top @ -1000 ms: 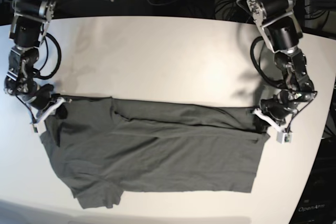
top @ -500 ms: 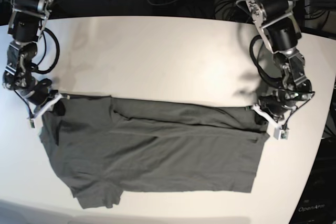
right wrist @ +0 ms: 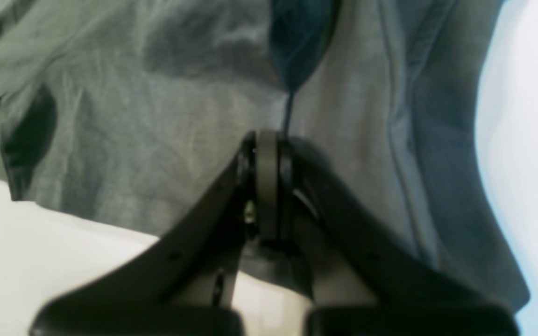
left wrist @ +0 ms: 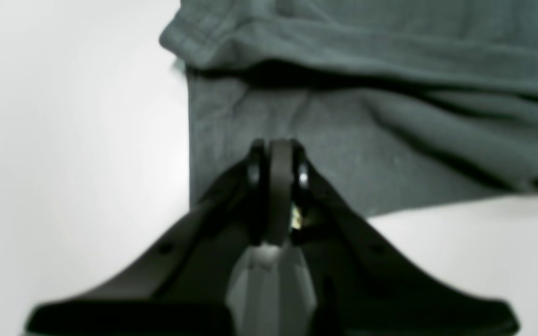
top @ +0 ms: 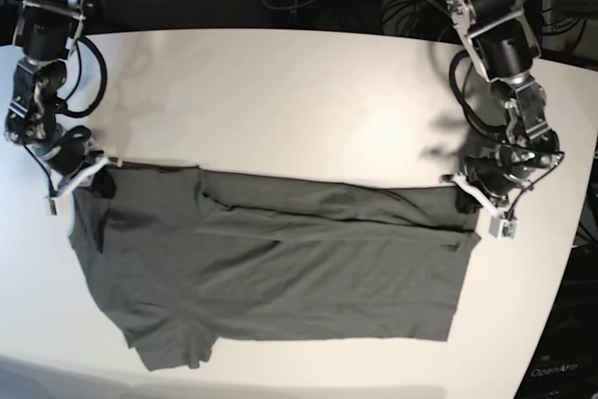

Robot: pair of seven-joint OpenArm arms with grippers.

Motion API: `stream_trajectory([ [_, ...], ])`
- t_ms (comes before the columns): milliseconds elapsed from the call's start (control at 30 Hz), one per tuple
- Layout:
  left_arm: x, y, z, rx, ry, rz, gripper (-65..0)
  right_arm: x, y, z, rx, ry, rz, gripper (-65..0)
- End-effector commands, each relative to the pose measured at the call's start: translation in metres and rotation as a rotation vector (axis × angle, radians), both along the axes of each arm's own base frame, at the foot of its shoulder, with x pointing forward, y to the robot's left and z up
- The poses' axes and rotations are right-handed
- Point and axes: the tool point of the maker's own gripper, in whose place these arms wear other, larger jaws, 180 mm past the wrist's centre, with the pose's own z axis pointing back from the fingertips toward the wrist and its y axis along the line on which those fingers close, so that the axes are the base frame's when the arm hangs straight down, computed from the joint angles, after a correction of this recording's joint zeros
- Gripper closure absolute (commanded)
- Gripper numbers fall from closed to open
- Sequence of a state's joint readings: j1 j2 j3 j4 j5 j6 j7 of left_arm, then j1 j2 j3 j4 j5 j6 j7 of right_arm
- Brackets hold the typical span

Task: Fold the T-shirt properly
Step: 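Pull the held folded edge with both grippers toward the robot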

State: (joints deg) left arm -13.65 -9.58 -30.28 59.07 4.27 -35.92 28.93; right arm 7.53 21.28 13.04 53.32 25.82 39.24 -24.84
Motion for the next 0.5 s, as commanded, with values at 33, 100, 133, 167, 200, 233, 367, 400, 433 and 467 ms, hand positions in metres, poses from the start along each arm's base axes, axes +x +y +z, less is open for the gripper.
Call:
stream_trajectory([
  [33, -0.007, 0.013, -0.003, 0.051, 0.043, 0.008, -2.3, -0.029, -0.005, -0.024, -0.073, 0.149, 0.061, -0.7],
  [100, -0.015, 0.014, -0.008, 0.054, 0.058, 0.007, -2.3, -0.032, -0.004, -0.021, -0.085, 0.141, 0.071, -0.7],
  [133, -0.019, 0.014, -0.011, 0.054, 0.067, 0.007, -2.3, -0.034, -0.004, -0.019, -0.094, 0.135, 0.078, -0.7],
  [167, -0.023, 0.013, -0.014, 0.052, 0.076, 0.006, -2.3, -0.035, -0.003, -0.017, -0.105, 0.126, 0.087, -0.7],
  [200, -0.026, 0.015, -0.016, 0.057, 0.079, 0.006, -2.3, -0.037, 0.001, -0.015, -0.106, 0.120, 0.095, -0.7],
  [233, -0.029, 0.015, -0.015, 0.063, 0.079, 0.005, -2.3, -0.038, 0.004, -0.014, -0.111, 0.117, 0.103, -0.7],
  [367, -0.044, 0.020, -0.013, 0.101, 0.078, -0.001, -2.3, -0.048, 0.007, -0.013, -0.124, 0.117, 0.117, -0.7],
  [400, -0.048, 0.021, -0.013, 0.110, 0.085, -0.003, -2.3, -0.051, 0.007, -0.015, -0.124, 0.122, 0.119, -0.7],
  [433, -0.053, 0.022, -0.013, 0.120, 0.106, -0.007, -2.3, -0.054, 0.008, -0.016, -0.125, 0.127, 0.120, -0.7],
  [467, -0.057, 0.023, -0.015, 0.128, 0.127, -0.009, -2.3, -0.057, 0.008, -0.018, -0.125, 0.134, 0.121, -0.7],
])
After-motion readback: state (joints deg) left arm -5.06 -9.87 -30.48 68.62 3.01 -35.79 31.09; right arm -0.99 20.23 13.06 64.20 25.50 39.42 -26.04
